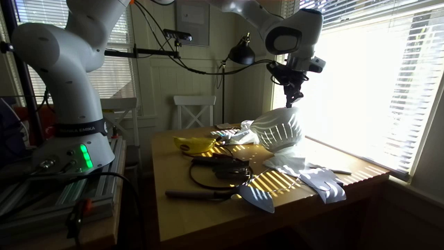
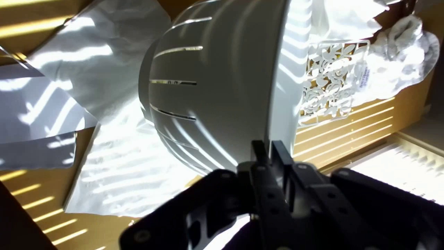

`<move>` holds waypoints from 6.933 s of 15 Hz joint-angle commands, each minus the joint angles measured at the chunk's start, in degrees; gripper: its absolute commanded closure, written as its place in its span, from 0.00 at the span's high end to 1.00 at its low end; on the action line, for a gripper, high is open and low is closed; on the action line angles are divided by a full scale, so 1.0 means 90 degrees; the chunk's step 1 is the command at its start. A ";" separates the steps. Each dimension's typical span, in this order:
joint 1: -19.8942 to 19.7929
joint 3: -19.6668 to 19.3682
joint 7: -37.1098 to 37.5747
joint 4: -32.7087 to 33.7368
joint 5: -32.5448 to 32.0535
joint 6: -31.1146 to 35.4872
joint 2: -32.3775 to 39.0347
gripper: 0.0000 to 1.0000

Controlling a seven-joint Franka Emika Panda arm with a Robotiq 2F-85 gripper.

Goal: Empty the contents in the white bowl

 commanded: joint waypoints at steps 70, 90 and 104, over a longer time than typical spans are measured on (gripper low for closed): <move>0.6664 -0.5113 0.5069 -0.1618 -0.4902 0.0601 0.0506 1.00; 0.4161 -0.3126 0.6420 0.0699 -0.6351 -0.0463 0.1278 1.00; 0.4014 -0.2658 0.6460 0.0760 -0.6918 -0.0531 0.1360 0.00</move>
